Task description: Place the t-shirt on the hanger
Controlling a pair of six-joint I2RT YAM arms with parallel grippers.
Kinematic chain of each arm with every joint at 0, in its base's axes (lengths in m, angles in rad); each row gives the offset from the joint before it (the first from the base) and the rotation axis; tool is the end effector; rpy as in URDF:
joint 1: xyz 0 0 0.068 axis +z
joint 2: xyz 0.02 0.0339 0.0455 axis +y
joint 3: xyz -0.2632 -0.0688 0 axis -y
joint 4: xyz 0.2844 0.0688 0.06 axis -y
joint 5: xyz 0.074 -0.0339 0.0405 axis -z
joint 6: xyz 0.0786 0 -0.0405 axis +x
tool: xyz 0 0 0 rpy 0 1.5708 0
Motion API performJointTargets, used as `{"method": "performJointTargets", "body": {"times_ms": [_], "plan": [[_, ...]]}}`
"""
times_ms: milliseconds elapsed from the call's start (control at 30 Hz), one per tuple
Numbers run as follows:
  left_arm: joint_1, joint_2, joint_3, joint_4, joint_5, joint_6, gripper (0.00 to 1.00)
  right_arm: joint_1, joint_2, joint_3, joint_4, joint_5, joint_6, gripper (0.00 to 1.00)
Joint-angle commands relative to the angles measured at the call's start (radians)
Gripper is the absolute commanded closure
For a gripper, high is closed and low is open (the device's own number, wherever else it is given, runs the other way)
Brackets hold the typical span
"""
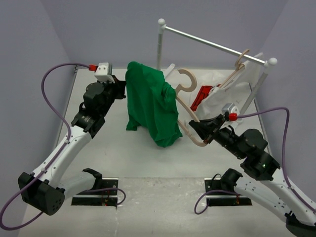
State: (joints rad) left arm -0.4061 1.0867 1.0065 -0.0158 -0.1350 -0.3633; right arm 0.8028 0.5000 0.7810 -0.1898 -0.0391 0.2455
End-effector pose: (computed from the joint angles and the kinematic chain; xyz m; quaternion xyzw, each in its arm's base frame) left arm 0.3138 -0.1234 0.3689 -0.0295 0.7393 -0.2055 0.6405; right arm 0.1350 0.1442 0.3901 -0.1993 0.6440 0.3810 0.6327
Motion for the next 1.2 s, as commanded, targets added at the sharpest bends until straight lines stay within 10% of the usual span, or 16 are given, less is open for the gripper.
{"method": "performJointTargets", "body": {"times_ms": [0,233,367,467,900,1033,1100,1167], "plan": [[0.009,-0.017,-0.11,0.06,-0.024,-0.082,1.0,-0.002,-0.012,0.106,0.085,0.092,0.001,1.0],[0.01,-0.01,-0.259,0.199,0.031,-0.132,1.0,-0.002,0.01,0.165,0.047,0.048,-0.014,1.0],[0.01,-0.08,-0.245,0.268,0.1,-0.074,0.23,-0.002,0.025,0.182,0.003,0.046,-0.015,1.0],[0.01,-0.11,-0.239,0.33,0.135,-0.033,0.08,-0.001,0.031,0.188,-0.018,0.045,-0.012,1.0],[0.053,0.023,-0.16,0.507,0.426,0.169,0.32,-0.001,0.031,0.277,-0.143,-0.132,-0.005,1.0],[0.067,0.044,-0.161,0.527,0.509,0.173,0.61,-0.002,0.018,0.295,-0.16,-0.14,-0.008,1.0],[0.069,0.038,-0.174,0.544,0.505,0.167,0.98,-0.001,0.018,0.302,-0.16,-0.126,-0.008,1.0],[0.067,0.024,-0.193,0.557,0.494,0.151,1.0,-0.001,0.025,0.302,-0.16,-0.086,-0.005,1.0]]}}
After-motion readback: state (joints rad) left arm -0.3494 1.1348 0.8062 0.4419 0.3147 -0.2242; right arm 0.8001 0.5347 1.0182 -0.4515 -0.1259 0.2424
